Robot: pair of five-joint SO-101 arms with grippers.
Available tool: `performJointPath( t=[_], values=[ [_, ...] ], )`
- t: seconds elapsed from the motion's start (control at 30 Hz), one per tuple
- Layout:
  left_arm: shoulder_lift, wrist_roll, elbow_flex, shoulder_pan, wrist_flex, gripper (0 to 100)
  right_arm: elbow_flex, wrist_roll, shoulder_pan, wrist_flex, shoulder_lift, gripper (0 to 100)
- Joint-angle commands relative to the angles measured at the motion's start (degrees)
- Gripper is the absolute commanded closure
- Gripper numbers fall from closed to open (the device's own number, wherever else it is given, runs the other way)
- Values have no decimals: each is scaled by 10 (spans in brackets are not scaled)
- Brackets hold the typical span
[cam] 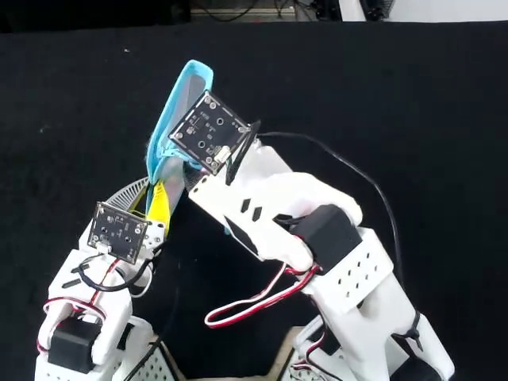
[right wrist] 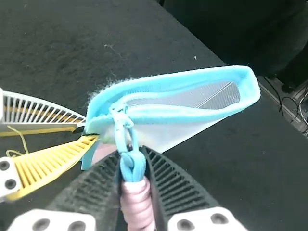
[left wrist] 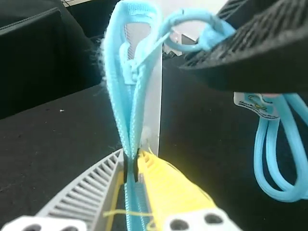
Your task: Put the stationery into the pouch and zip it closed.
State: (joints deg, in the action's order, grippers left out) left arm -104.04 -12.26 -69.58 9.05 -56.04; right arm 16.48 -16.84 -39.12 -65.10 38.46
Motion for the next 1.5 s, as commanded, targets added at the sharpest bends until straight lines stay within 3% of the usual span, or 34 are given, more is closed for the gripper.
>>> performJointPath(
  t=[0.0, 0.2, 0.37, 0.97, 1.47],
  values=[
    [-5, -3, 42, 14, -1, 970, -19, 0, -5, 2, 2, 985],
    [-5, -2, 42, 25, -18, 970, -19, 0, -6, 25, 2, 980],
    [-5, -2, 41, 25, -24, 970, -18, 1, -6, 24, 2, 864],
    [-5, -2, 41, 24, -24, 970, 31, -4, -6, 26, 80, 881],
    [-5, -2, 41, 22, -24, 970, 83, -4, -39, 101, 86, 881]
  ],
)
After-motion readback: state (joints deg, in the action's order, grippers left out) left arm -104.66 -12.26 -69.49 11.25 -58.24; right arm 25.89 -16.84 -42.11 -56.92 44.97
